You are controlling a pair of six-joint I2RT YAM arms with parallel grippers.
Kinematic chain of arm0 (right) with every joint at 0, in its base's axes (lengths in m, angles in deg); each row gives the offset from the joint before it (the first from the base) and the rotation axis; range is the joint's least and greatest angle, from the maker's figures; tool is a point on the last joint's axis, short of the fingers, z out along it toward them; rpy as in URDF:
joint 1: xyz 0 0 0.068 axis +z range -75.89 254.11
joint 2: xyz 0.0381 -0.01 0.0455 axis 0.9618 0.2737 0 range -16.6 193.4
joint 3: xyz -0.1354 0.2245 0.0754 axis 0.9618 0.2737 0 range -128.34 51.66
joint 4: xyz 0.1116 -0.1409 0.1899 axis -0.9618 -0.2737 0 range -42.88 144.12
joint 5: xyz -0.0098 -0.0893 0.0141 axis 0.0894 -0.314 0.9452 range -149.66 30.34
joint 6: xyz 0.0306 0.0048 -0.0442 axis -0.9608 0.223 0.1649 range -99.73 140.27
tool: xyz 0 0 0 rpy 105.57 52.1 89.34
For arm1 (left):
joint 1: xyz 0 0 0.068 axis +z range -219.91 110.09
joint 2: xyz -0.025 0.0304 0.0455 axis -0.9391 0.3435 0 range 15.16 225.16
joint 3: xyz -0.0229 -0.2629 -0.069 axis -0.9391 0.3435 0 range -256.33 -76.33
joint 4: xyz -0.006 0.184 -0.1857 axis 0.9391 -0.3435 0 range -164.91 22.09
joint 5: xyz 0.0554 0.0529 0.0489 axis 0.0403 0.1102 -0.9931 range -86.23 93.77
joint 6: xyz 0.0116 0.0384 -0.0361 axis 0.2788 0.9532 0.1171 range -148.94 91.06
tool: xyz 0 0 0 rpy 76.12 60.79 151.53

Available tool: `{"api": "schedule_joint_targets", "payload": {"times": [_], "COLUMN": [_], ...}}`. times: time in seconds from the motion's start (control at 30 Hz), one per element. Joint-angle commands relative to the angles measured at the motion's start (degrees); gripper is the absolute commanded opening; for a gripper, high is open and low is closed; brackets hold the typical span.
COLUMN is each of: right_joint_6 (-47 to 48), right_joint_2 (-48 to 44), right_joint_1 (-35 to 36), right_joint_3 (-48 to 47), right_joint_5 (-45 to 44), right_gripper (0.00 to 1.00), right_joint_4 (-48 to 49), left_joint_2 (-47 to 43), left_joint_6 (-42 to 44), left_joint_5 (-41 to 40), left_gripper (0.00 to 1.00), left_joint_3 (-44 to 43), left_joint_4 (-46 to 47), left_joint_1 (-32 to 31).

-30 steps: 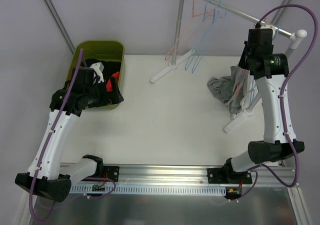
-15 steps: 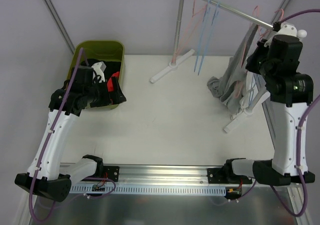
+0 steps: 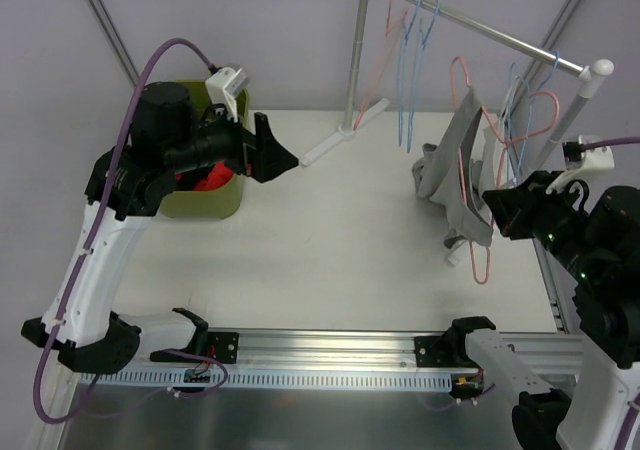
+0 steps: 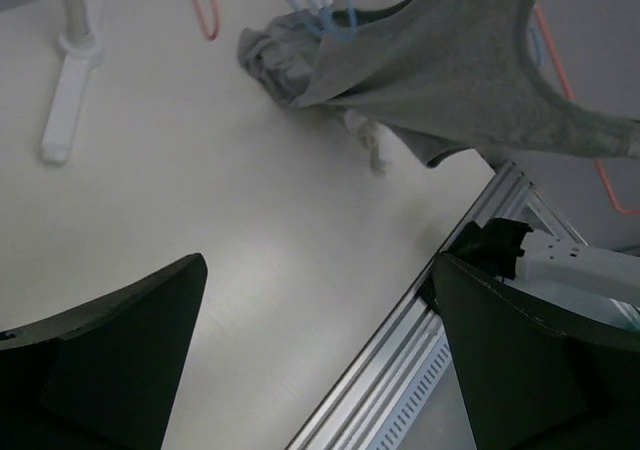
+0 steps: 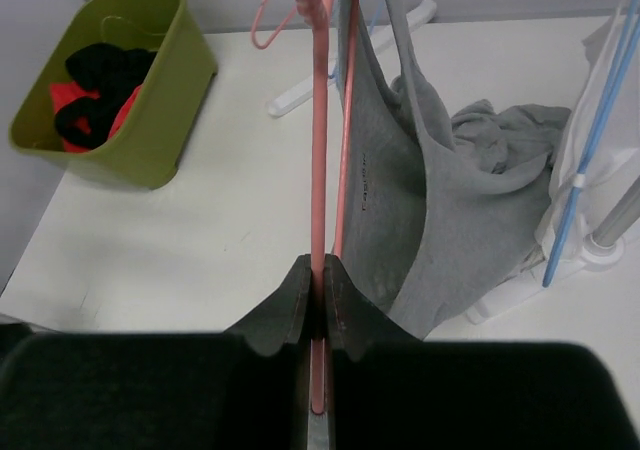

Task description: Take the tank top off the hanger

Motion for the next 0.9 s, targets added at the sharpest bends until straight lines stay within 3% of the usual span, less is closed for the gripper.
{"api": "schedule_joint_targets", "payload": {"times": [0.0, 0.17, 0.27, 0.33, 0.43, 0.57, 0.6, 0.7, 0.73, 0.77, 0.83, 0.87], "right_joint_6": [2.89, 2.97, 3.06, 2.71, 1.92, 1.57, 1.48, 1.30, 1.30, 1.30, 1.30, 1.22], "right_joint_2": [-1.27, -0.13, 0.75, 1.19, 1.98, 2.68, 2.69, 3.04, 3.12, 3.21, 3.47, 3.56], "right_joint_1": [-0.12, -0.12, 0.05, 0.40, 0.40, 0.49, 0.49, 0.40, 0.49, 0.49, 0.49, 0.49], "right_joint_3": [-4.12, -9.92, -13.35, -15.19, -16.08, -17.48, -17.66, -18.10, -18.10, -18.10, -18.28, -18.28], "right_joint_5": [8.64, 18.81, 22.69, 24.90, 28.24, 27.63, 27.72, 27.72, 27.46, 27.11, 27.19, 27.28], "right_gripper": [0.00, 0.00, 0.00, 0.00, 0.00, 0.00, 0.00, 0.00, 0.00, 0.00, 0.00, 0.00], "right_joint_4": [-4.63, -12.11, -14.84, -15.37, -15.46, -15.46, -15.55, -15.46, -15.37, -15.46, -15.37, -15.28], "left_joint_2": [6.61, 17.69, 25.95, 30.97, 34.32, 34.85, 34.42, 33.27, 33.01, 32.66, 32.04, 31.86], "left_joint_6": [1.04, 5.15, 7.01, 7.01, 6.23, 5.26, 5.34, 5.61, 5.78, 5.78, 5.78, 5.78], "left_joint_5": [-1.40, -7.56, -9.32, -10.20, -12.05, -12.14, -12.40, -13.37, -14.24, -14.60, -15.73, -16.44], "left_gripper": [0.99, 0.99, 0.99, 0.99, 0.98, 0.72, 0.58, 0.39, 0.18, 0.10, 0.00, 0.00], "left_joint_3": [-7.45, -25.16, -35.80, -41.45, -42.36, -39.47, -38.59, -35.51, -34.46, -34.10, -33.22, -33.04], "left_joint_4": [6.59, 10.55, 12.22, 13.02, 15.56, 16.36, 16.62, 16.88, 16.97, 16.97, 17.06, 17.06], "left_joint_1": [-7.07, -21.73, -26.93, -28.35, -29.59, -29.85, -29.85, -29.85, -29.94, -29.85, -29.85, -29.85]}}
